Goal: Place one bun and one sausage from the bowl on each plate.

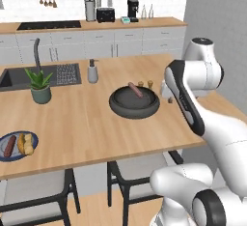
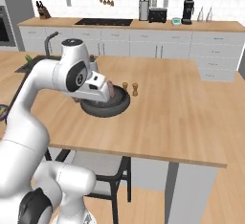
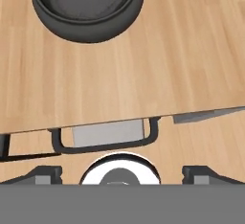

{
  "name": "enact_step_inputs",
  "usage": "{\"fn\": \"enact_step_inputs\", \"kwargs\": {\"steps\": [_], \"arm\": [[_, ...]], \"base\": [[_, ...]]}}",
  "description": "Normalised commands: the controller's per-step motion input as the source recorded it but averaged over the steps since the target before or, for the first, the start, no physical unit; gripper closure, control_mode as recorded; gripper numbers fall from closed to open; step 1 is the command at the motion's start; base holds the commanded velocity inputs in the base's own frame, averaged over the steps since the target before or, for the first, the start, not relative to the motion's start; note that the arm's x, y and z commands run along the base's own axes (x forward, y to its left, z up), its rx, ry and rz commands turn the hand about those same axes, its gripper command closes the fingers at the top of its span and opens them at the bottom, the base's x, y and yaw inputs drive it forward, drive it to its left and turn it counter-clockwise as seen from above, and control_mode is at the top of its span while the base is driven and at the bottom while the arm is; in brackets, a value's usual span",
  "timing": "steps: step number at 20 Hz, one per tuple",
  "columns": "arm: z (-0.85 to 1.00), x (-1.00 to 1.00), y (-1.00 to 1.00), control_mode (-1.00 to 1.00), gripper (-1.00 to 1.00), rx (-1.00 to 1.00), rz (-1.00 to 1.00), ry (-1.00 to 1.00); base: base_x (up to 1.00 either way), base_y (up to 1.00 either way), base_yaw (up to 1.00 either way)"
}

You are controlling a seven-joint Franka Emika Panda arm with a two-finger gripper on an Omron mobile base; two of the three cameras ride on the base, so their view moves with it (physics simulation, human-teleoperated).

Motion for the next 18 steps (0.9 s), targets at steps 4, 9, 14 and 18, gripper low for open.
{"fn": "enact_step_inputs", "kwargs": {"steps": [4,9,14,18], "arm": [[0.0,1.0,0.13,-1.0,-1.0,0.01,0.0,0.0],[-0.05,1.0,0.27,-1.0,-1.0,0.0,0.0,0.0],[-0.26,0.95,0.28,-1.0,-1.0,0.0,0.0,0.0],[-0.28,0.62,0.09,-1.0,-1.0,0.0,0.0,0.01]], "base": [[0.0,0.0,0.0],[0.0,0.0,0.0],[0.0,0.0,0.0],[0.0,0.0,0.0]]}}
